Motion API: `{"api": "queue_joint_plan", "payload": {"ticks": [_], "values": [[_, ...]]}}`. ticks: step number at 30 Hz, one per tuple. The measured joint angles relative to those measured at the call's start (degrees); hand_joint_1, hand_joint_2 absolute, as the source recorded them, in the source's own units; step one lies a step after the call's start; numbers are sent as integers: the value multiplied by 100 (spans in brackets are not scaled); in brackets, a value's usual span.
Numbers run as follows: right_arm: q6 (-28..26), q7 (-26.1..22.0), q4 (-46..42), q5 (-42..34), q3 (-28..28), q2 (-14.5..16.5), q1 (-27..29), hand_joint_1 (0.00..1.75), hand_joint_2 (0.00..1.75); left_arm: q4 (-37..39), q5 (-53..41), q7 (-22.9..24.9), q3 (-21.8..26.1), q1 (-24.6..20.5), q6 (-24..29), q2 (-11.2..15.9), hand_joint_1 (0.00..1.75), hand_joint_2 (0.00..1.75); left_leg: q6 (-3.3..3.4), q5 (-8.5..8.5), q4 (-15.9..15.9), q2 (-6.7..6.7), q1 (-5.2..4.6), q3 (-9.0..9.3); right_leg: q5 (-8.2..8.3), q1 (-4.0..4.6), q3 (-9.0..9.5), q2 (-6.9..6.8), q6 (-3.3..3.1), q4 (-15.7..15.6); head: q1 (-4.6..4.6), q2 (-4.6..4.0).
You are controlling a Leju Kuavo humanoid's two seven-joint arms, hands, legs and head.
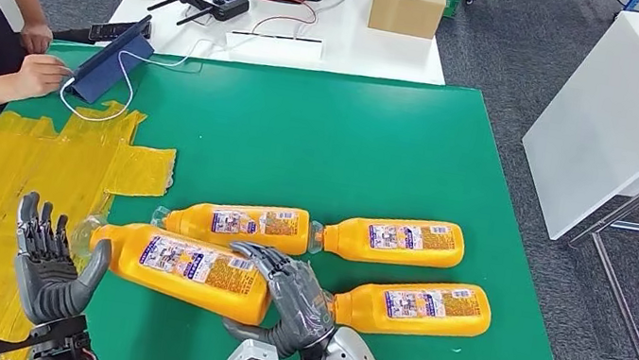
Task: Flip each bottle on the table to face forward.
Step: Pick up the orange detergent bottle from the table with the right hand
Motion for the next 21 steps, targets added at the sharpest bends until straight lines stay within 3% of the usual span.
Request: {"api": "queue_joint_plan", "payload": {"ticks": [5,14,21], "values": [[-292,-39,-163,138,-86,0,59,175,175,-26,437,258,74,85,-451,-28,0,175,0,0,0,1,0,0,0,0,-1,0,0,0,0,0],[-434,-183,-261,216,-115,3,48,175,175,290,3033,1712,191,393,-3520,-16,0,175,-1,-1,0,2,0,0,0,0,-1,0,0,0,0,0],[-432,-203,-261,215,-120,4,44,175,175,331,3233,1836,188,424,-3732,-13,0,175,-1,-1,0,2,0,0,0,0,-1,0,0,0,1,0]]}}
